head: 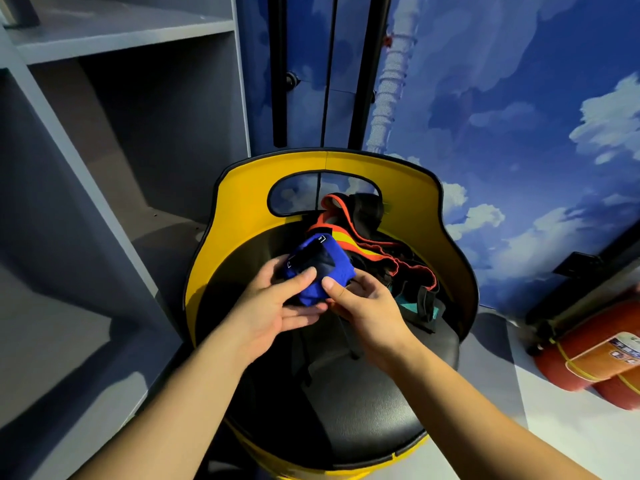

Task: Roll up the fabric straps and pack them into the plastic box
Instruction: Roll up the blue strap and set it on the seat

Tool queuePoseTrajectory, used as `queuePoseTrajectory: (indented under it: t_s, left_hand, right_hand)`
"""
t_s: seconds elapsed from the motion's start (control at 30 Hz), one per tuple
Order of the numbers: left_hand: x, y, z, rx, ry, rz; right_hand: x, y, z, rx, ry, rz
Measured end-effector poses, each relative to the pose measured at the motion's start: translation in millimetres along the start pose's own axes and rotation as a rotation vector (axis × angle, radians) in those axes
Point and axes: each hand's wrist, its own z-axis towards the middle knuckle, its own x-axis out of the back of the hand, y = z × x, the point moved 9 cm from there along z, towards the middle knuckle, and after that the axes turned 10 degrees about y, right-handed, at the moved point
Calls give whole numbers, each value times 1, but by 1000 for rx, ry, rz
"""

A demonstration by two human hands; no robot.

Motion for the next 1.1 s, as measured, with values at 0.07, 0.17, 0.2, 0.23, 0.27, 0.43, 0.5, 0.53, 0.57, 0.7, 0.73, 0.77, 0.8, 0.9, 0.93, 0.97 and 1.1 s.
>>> queuePoseTrajectory:
  t_s: [0.07, 0.17, 0.2, 0.23, 0.27, 0.43, 0.5, 0.53, 0.57, 0.7, 0.73, 0.77, 0.8, 0.9, 0.93, 0.97, 1.1]
  left_hand:
    - [14, 9, 4, -119, 50, 229]
    - [34, 16, 7, -290, 87, 466]
    - [40, 15, 8, -329, 95, 540]
    - [49, 12, 10, -347, 95, 605]
    - [56, 8, 12, -349, 86, 654]
    - [93, -15, 16, -294, 98, 750]
    - [103, -26, 20, -269, 89, 765]
    - [107, -31, 22, -262, 80, 783]
    - [111, -37, 24, -252, 79, 801]
    - [120, -51, 30, -219, 125, 823]
    - [121, -53, 31, -215, 137, 825]
    - [123, -55, 32, -207, 153, 817]
    - [125, -56, 33, -194, 173, 795]
    - [128, -59, 36, -177, 219, 741]
    - [128, -59, 36, -178, 226, 743]
    - [127, -59, 36, -181, 232, 749]
    - [126, -54, 37, -195, 269, 807]
  right_hand:
    - [7, -7, 1, 60, 49, -93]
    - [10, -9, 3, 160, 54, -320]
    - [8, -4, 3, 169, 28, -371]
    - [5, 3, 3, 166, -3, -411]
    - [2, 12, 3, 154, -35, -438]
    - [-18, 53, 7, 130, -180, -656]
    - [-24, 63, 8, 165, -219, -785]
    - [-27, 68, 9, 185, -240, -837]
    - [-30, 73, 10, 200, -257, -878]
    - [-33, 86, 16, 226, -268, -966]
    - [-33, 86, 17, 241, -261, -971]
    - [-33, 86, 19, 255, -251, -968]
    - [-33, 86, 21, 266, -239, -958]
    - [-30, 86, 24, 274, -209, -947]
    - [-30, 86, 24, 276, -207, -957]
    - [-30, 86, 24, 278, -208, -966]
    - [-29, 86, 24, 299, -216, -969]
